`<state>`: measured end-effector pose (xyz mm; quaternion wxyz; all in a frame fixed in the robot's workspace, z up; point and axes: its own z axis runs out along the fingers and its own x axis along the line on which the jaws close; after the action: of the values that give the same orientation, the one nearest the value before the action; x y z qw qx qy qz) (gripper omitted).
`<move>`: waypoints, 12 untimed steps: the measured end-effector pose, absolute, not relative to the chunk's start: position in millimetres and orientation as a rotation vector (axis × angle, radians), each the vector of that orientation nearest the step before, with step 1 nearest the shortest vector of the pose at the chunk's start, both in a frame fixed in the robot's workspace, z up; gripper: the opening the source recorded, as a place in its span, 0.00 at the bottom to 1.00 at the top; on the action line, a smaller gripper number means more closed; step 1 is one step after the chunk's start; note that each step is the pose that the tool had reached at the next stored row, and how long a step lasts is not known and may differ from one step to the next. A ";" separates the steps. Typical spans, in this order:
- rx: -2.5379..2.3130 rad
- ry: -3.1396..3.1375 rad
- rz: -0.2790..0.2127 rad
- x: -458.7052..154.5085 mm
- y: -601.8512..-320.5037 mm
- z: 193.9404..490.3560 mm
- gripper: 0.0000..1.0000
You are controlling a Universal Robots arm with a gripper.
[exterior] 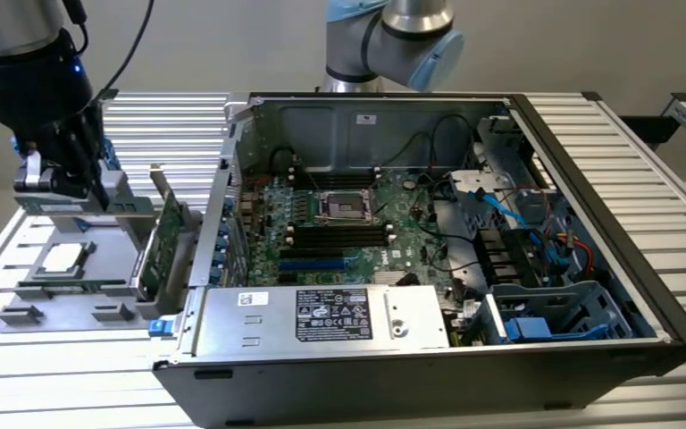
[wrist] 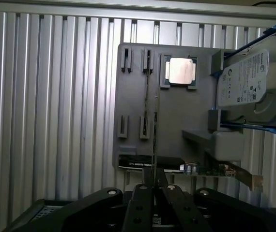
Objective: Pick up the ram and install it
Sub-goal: 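Pick up the ram and move it above insertion slot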
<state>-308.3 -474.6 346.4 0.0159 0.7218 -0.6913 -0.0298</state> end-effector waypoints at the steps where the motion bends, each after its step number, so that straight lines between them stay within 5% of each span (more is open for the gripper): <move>1: 2.247 -2.150 -0.090 -307.5 -474.0 347.3 0.14; 12: 2.274 -2.157 -0.052 -300.6 -465.9 357.0 0.14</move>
<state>-300.6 -465.9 357.0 0.0035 0.7253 -0.6882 -0.0167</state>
